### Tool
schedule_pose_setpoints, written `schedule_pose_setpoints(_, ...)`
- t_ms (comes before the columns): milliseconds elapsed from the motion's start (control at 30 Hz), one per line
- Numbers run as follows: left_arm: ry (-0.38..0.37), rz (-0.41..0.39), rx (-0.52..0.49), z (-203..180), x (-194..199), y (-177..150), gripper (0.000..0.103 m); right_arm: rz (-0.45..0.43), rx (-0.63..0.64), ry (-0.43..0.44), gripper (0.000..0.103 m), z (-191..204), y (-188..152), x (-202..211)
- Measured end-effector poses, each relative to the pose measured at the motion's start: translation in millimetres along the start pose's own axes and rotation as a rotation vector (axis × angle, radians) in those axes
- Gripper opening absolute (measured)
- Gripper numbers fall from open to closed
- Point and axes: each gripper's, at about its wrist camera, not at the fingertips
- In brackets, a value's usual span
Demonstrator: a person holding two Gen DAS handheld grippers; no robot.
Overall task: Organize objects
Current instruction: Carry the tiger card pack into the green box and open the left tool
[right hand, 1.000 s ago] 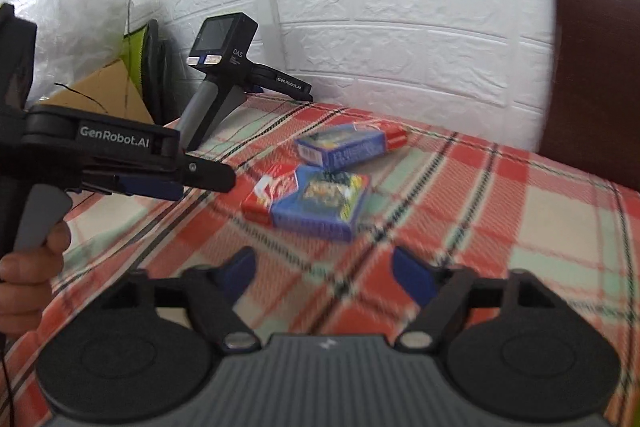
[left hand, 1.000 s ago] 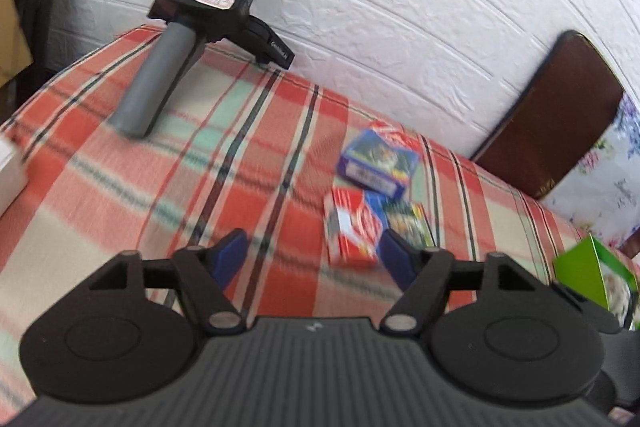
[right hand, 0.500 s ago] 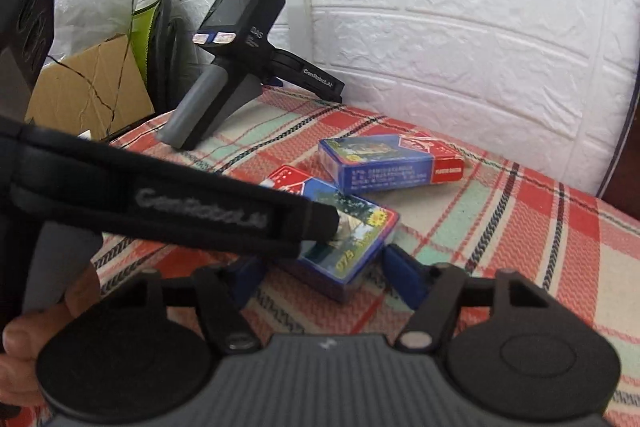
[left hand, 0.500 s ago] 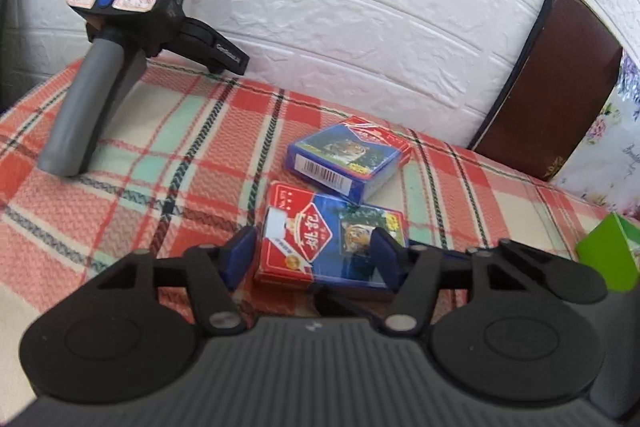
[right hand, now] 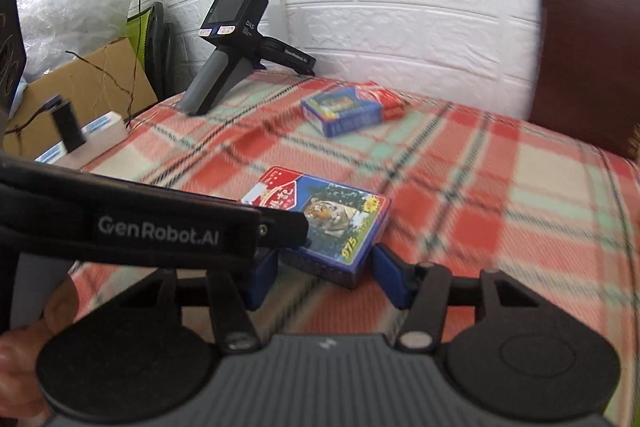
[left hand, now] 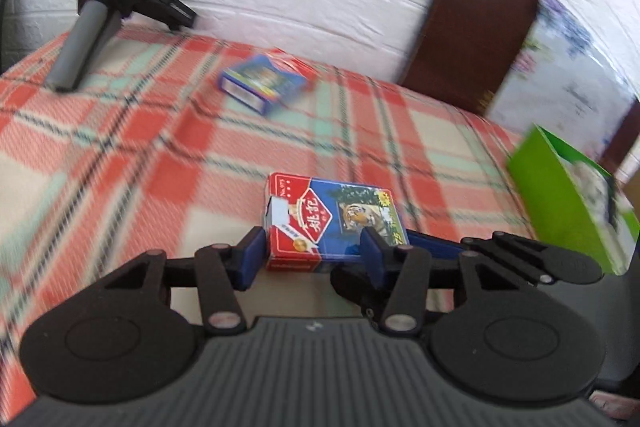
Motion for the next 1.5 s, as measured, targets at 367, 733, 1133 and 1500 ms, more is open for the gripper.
schedule_pose_setpoints(367, -0.114, -0.023, -0.111, -76.8, 18.8, -5.8, 0.054, -0.103, -0.059, -0.144, 0.054, -31.6, -28.9, 86.4)
schedule_pose_setpoints(733, -0.264, -0.028, -0.312, -189.5, -6.7, 7.3, 0.054, -0.247, -0.167, -0.342, 0.054, -109.6, -40.8, 157.0)
schedule_pose_setpoints(1133, -0.362, 0.046, -0.454, -277.0, -53.2, -0.6, 0.054, -0.247, -0.344, -0.482, 0.054, -190.9, -80.0, 193.4)
schedule_pose_setpoints(1500, -0.378, 0.087, -0.508, -315.6, -81.9, -2.7, 0.054, -0.244, -0.428, -0.521, 0.054, -235.6, -97.2, 191.5)
Point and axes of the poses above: each gripper's, at about its wrist camera, not at the fingertips, and x roughly against the way its jaws point, z to its left, y to its top, and after that the axes turned 10 degrees about -y, right-handed
